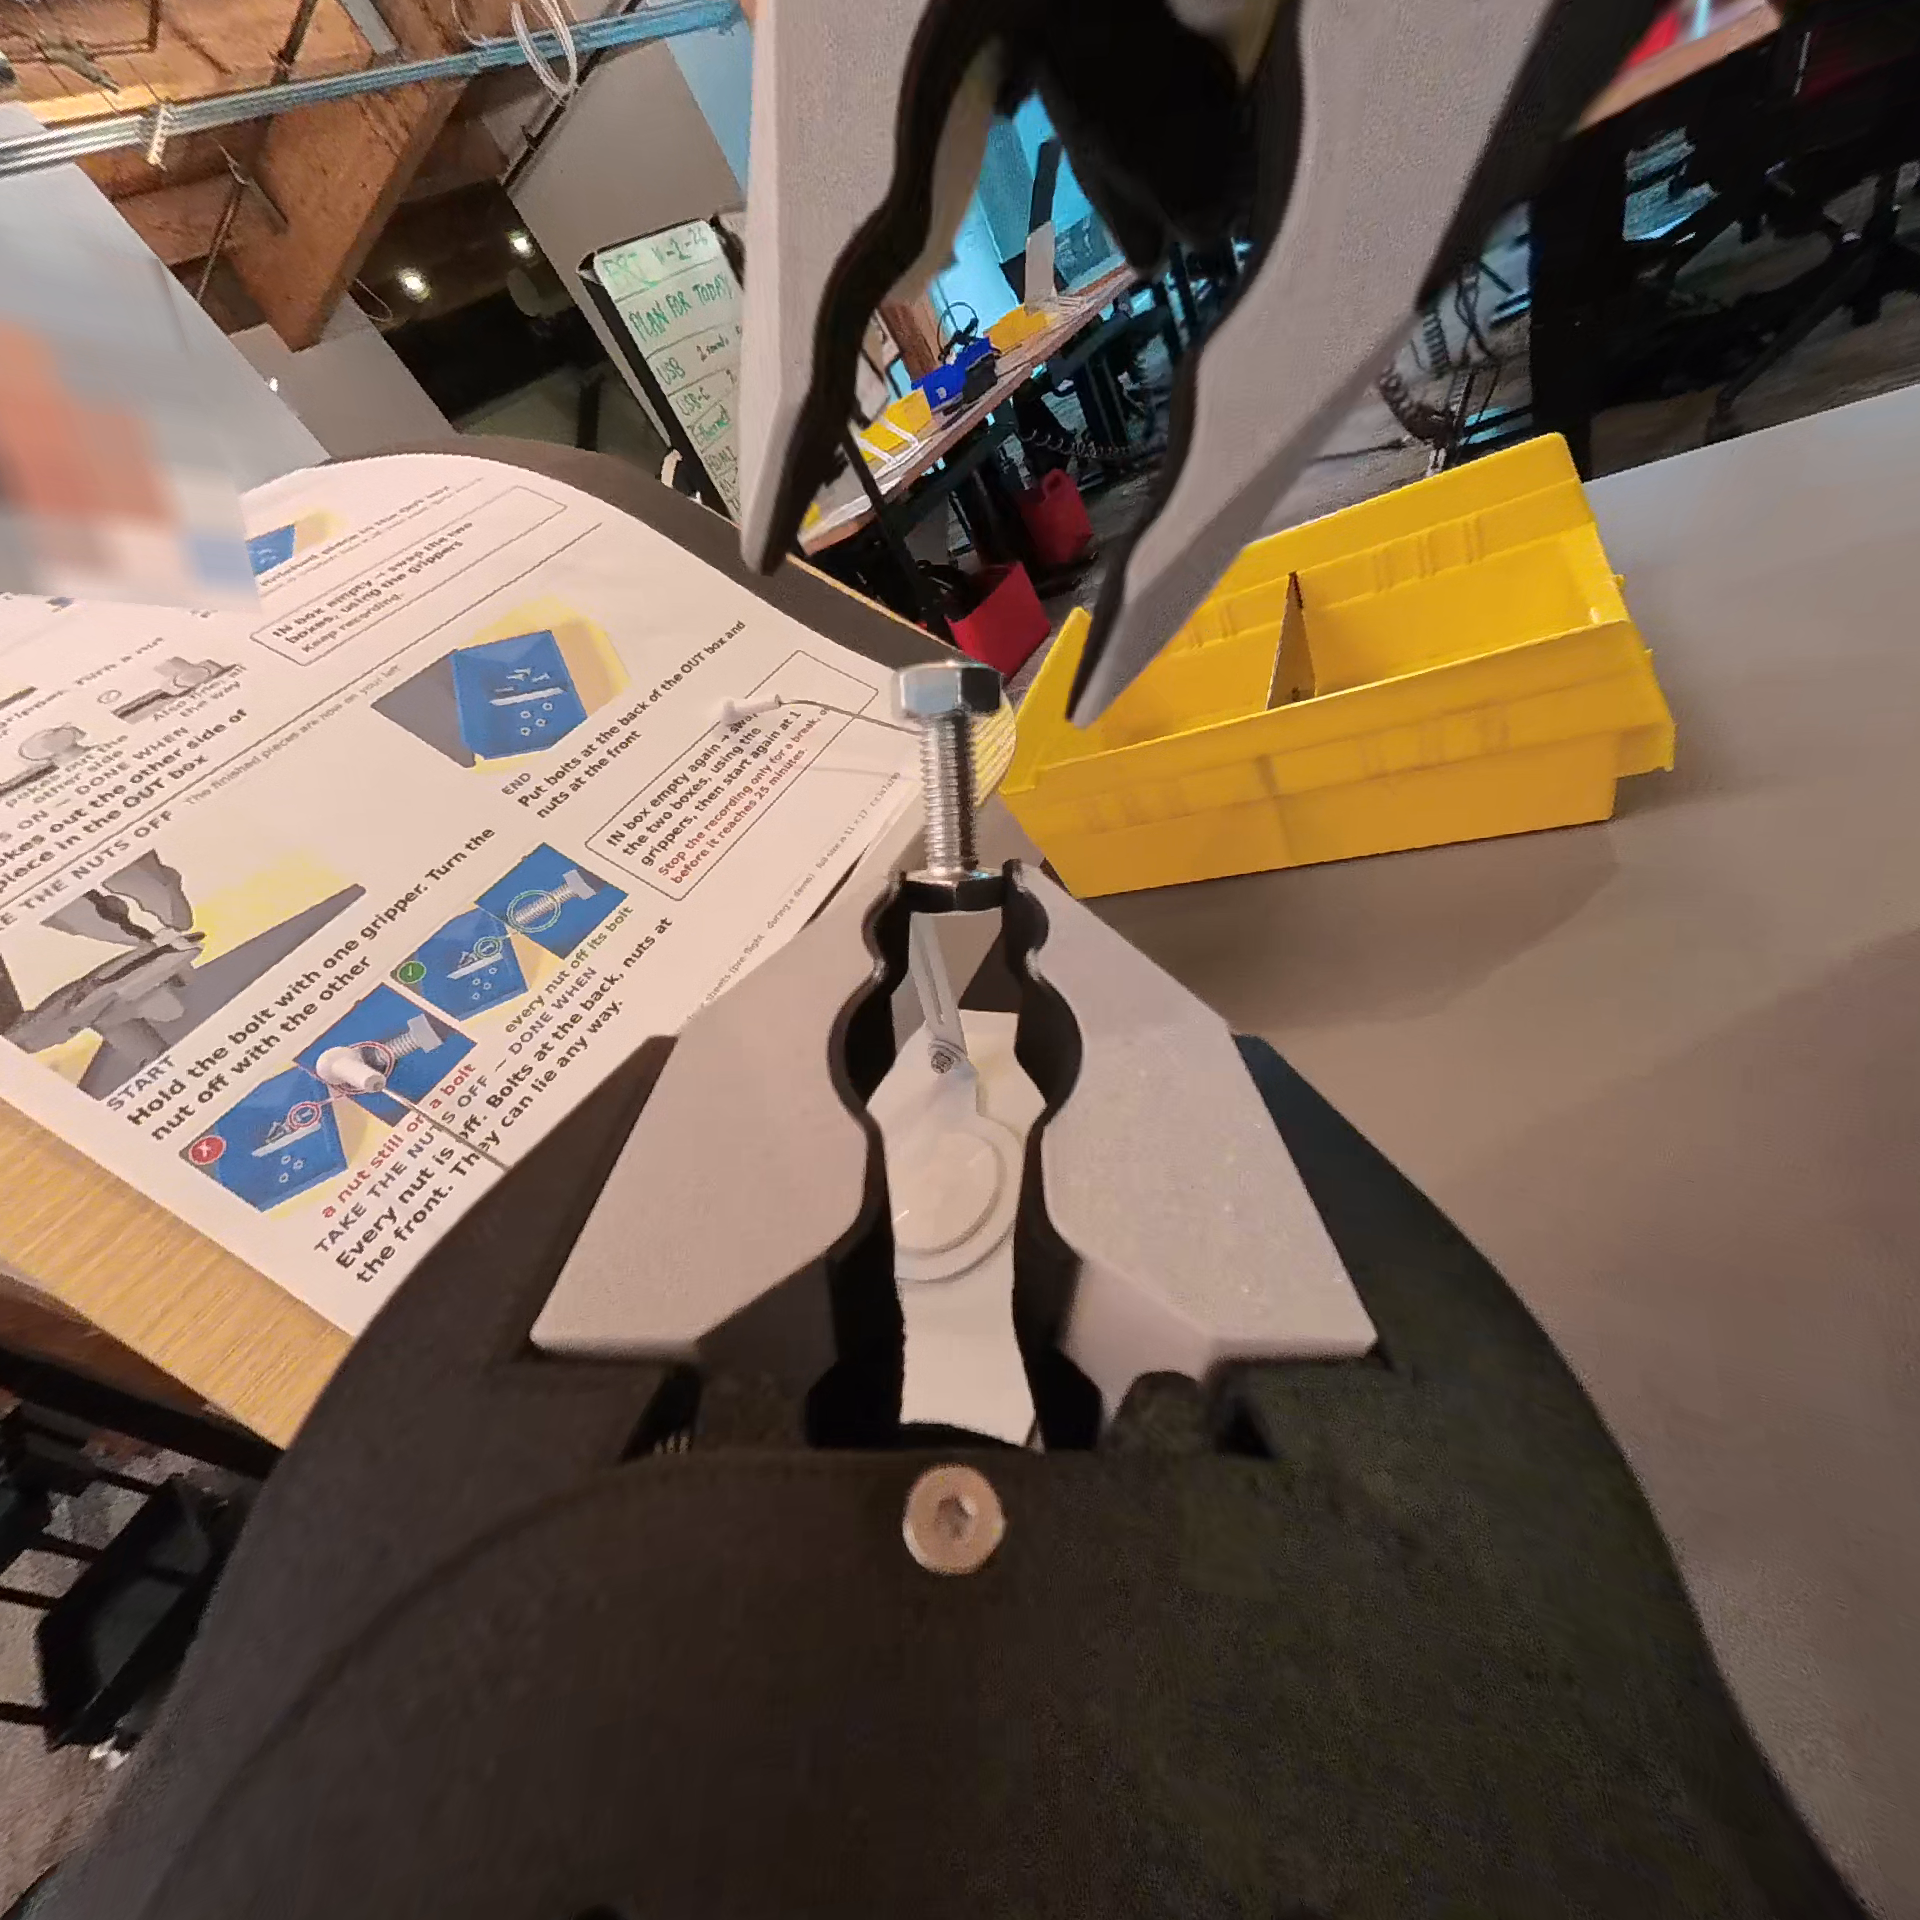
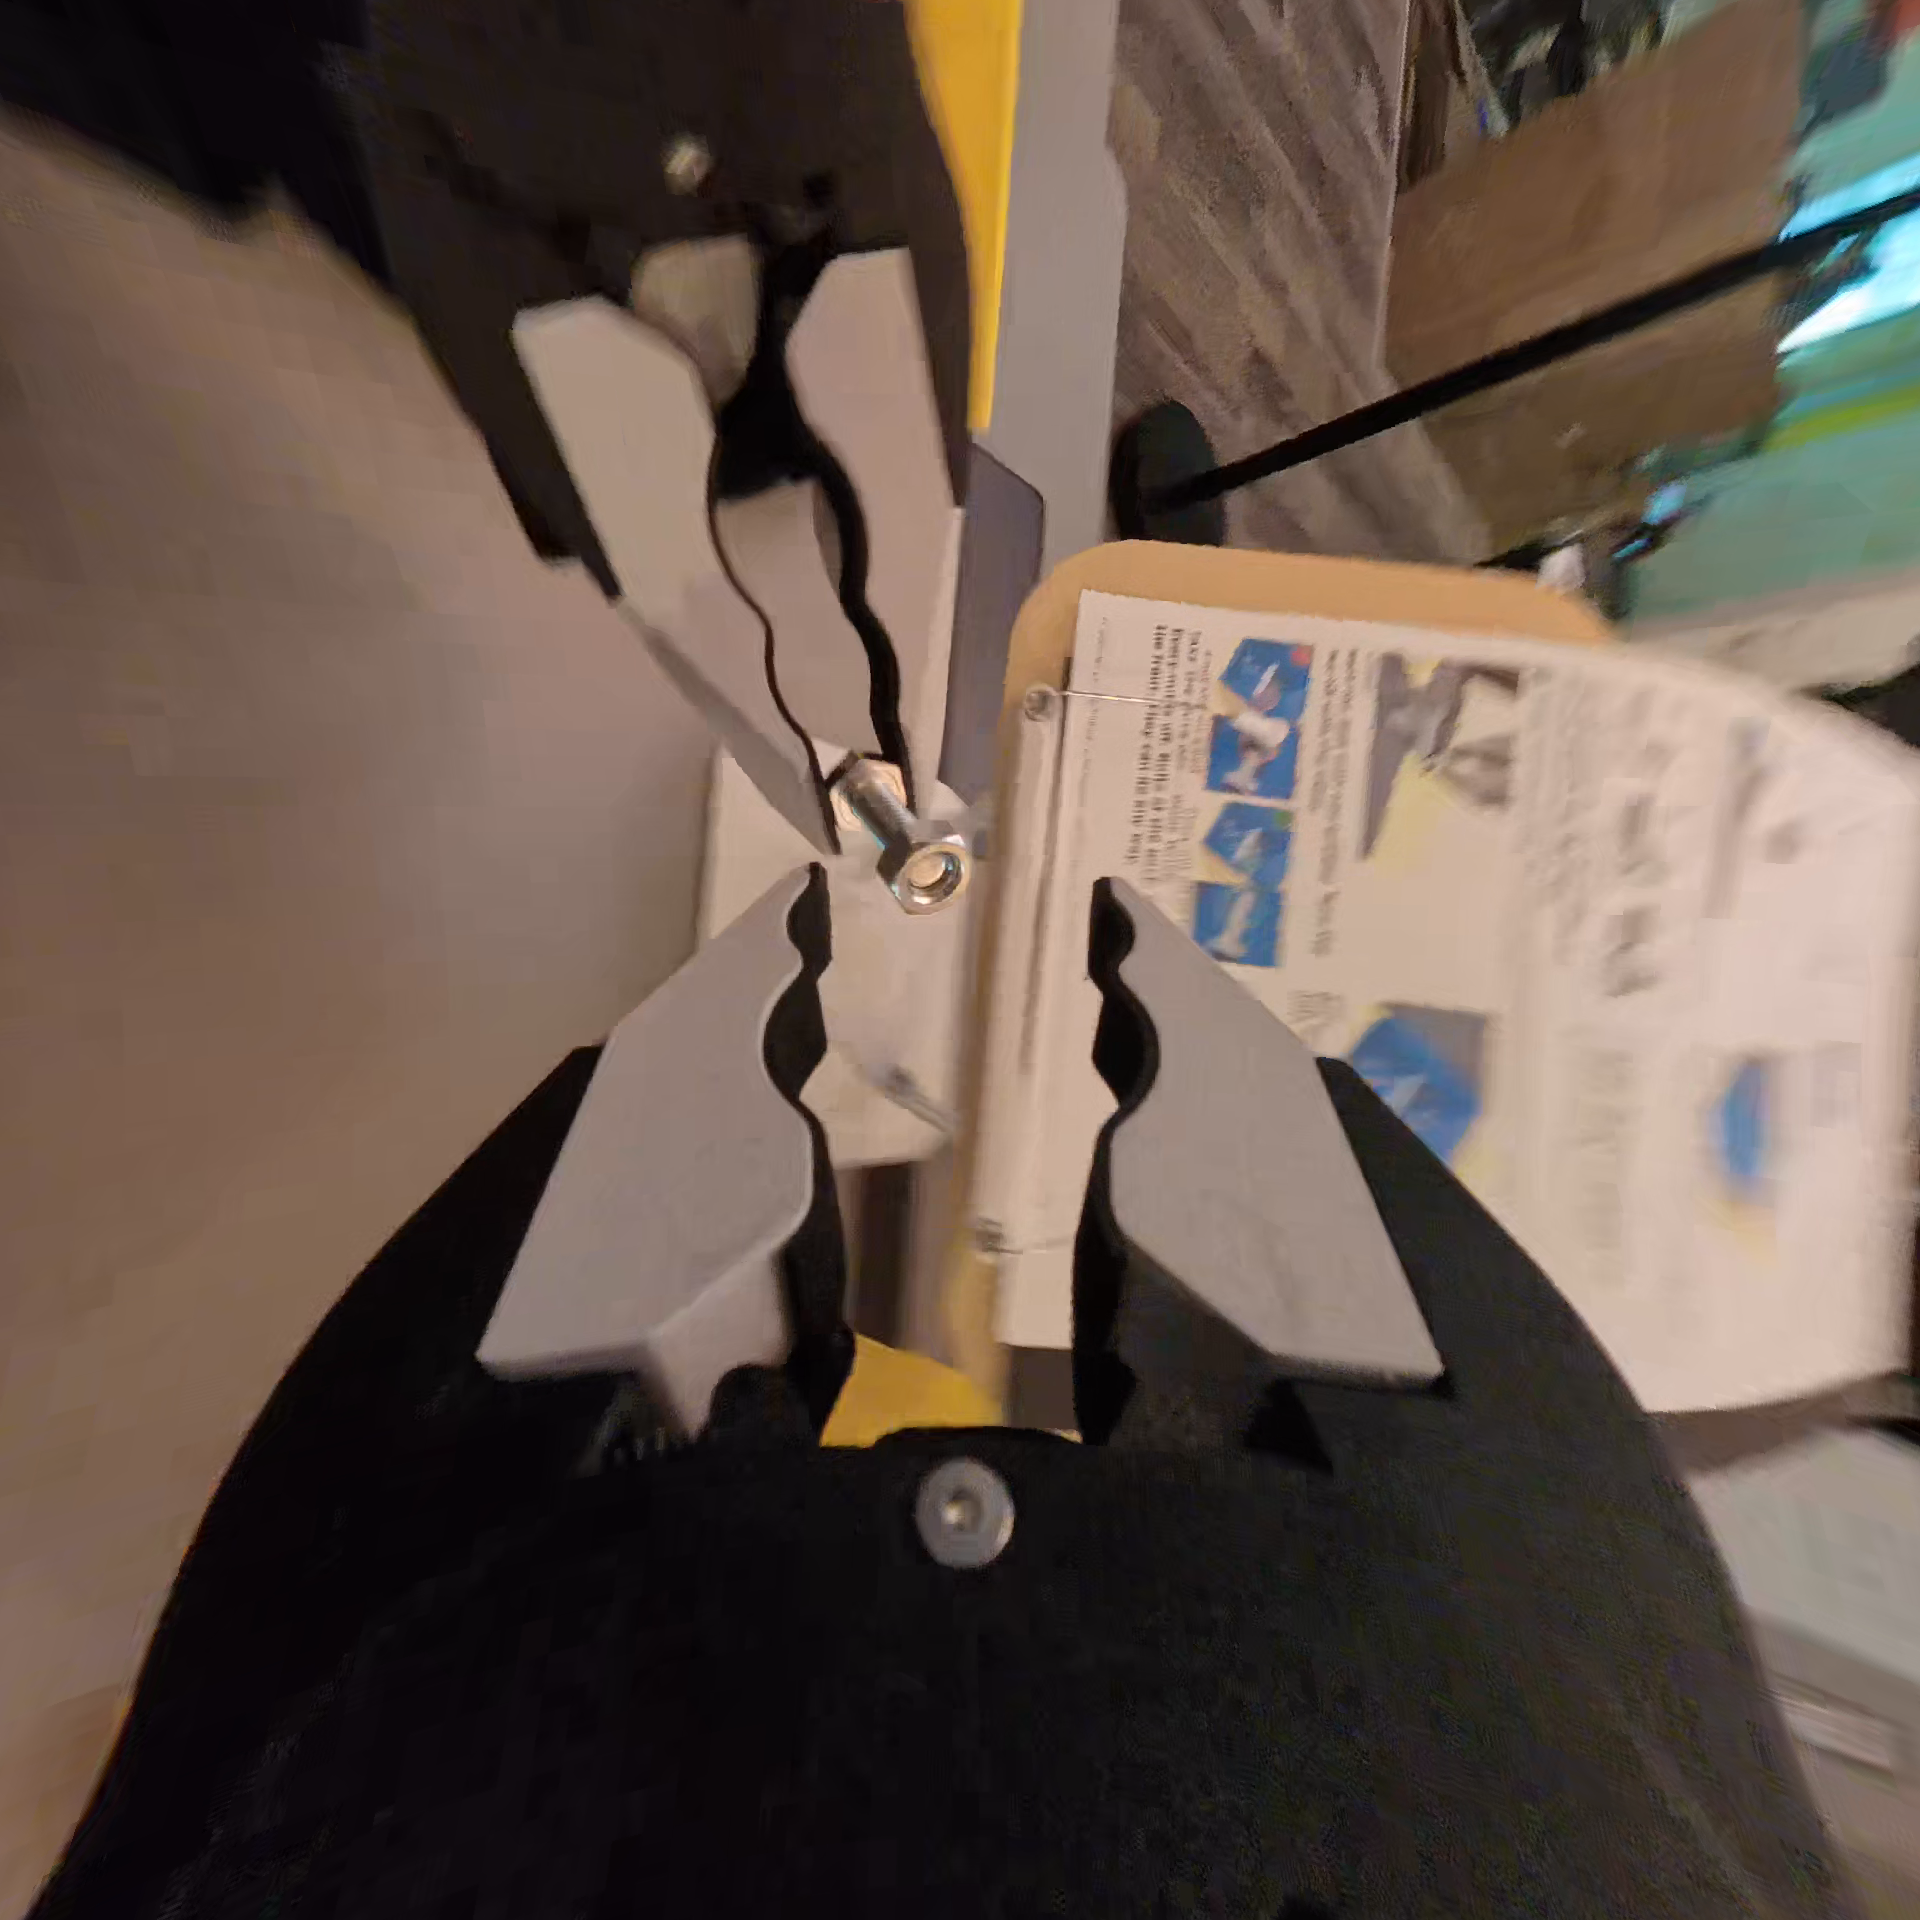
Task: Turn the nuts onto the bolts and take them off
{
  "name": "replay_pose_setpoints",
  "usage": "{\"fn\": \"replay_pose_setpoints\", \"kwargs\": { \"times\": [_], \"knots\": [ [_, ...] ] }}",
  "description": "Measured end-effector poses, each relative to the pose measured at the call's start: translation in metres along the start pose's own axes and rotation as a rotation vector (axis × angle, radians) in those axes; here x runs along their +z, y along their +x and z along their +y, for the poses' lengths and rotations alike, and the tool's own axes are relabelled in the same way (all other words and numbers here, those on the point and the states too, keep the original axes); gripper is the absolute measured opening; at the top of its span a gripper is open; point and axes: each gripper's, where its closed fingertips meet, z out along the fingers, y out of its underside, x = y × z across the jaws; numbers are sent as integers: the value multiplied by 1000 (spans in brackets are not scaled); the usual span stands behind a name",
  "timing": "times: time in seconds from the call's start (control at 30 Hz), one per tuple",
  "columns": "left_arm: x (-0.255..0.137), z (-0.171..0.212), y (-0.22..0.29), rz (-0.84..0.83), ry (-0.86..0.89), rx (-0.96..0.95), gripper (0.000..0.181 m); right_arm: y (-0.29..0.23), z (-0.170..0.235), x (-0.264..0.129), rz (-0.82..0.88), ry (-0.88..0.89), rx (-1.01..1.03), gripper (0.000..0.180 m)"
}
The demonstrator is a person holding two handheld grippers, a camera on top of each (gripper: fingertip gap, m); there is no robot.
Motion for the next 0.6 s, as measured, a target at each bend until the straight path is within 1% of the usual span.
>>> {"fn": "replay_pose_setpoints", "kwargs": {
  "times": [0.07,0.13,0.17,0.23,0.33,0.4,0.53,0.6],
  "knots": [
    [0,-1,-1,-9,4,7,16,-1,0,-2,-90,92,281,42],
    [0,-1,-1,-13,0,15,16,-1,-1,-3,-169,180,515,37],
    [0,-1,-1,-17,-1,21,16,-1,-2,-4,-208,220,602,34],
    [0,-2,0,-18,-4,28,16,-2,-4,-3,-266,268,708,33],
    [1,-3,1,-15,-1,30,16,-8,-4,2,-305,268,730,26],
    [1,-3,1,-16,0,29,16,-12,-3,5,-311,248,706,15],
    [0,-2,2,-9,1,26,16,-12,-3,5,-297,236,597,15],
    [1,-1,2,-4,-4,25,16,-14,-2,6,-290,204,496,15]
  ]
}}
